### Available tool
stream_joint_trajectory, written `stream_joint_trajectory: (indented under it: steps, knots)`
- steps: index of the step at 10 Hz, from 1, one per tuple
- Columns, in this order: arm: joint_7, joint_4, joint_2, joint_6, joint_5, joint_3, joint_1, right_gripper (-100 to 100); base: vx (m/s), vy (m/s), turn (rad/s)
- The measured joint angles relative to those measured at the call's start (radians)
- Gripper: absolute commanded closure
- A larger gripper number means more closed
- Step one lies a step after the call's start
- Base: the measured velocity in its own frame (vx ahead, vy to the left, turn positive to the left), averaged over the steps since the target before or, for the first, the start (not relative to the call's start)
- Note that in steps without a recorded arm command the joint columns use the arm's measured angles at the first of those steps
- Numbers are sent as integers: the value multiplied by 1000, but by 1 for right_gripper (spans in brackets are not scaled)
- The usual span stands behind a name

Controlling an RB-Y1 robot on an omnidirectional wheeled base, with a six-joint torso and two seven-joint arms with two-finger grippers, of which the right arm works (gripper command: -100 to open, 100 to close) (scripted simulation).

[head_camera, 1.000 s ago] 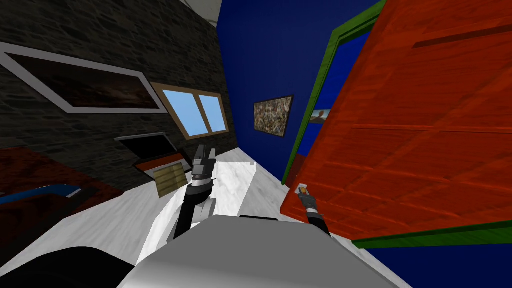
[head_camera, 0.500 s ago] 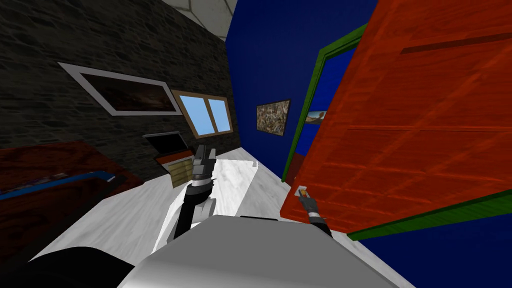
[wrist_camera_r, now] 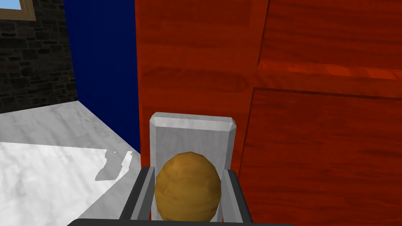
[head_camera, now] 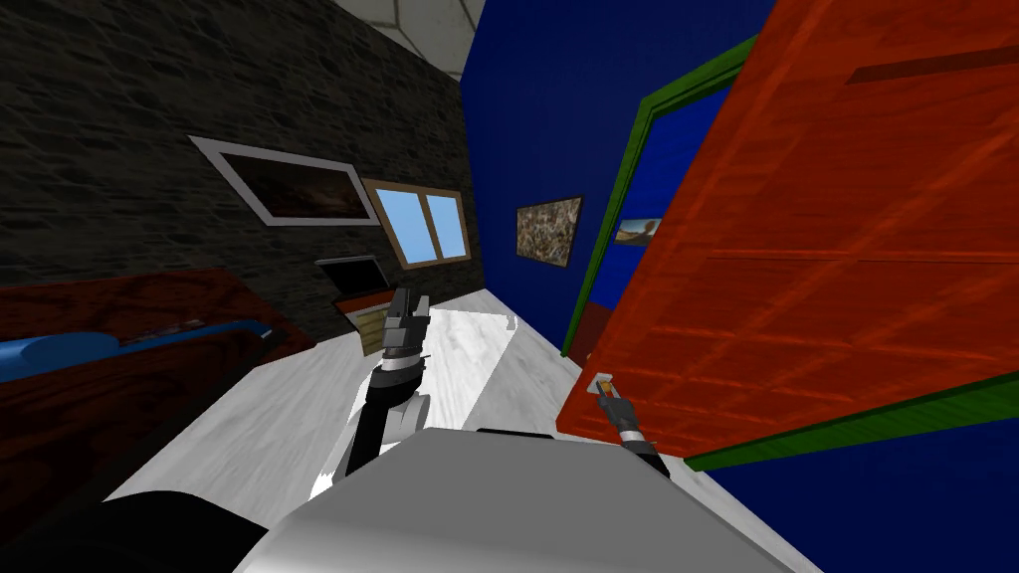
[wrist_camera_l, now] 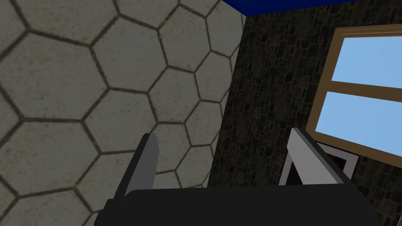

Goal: Pull the door open

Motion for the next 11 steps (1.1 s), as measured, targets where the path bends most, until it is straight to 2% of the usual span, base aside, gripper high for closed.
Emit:
stream_joint_trajectory:
  steps: [4, 7, 11]
  knots:
    - [-44, 19, -29, -53, 24, 35, 16, 100, -180, -40, 62]
    - [-55, 27, -37, -71, 30, 45, 24, 100, -175, -61, 137]
    - [-83, 61, -56, -123, 43, 64, 30, 100, -202, -57, 149]
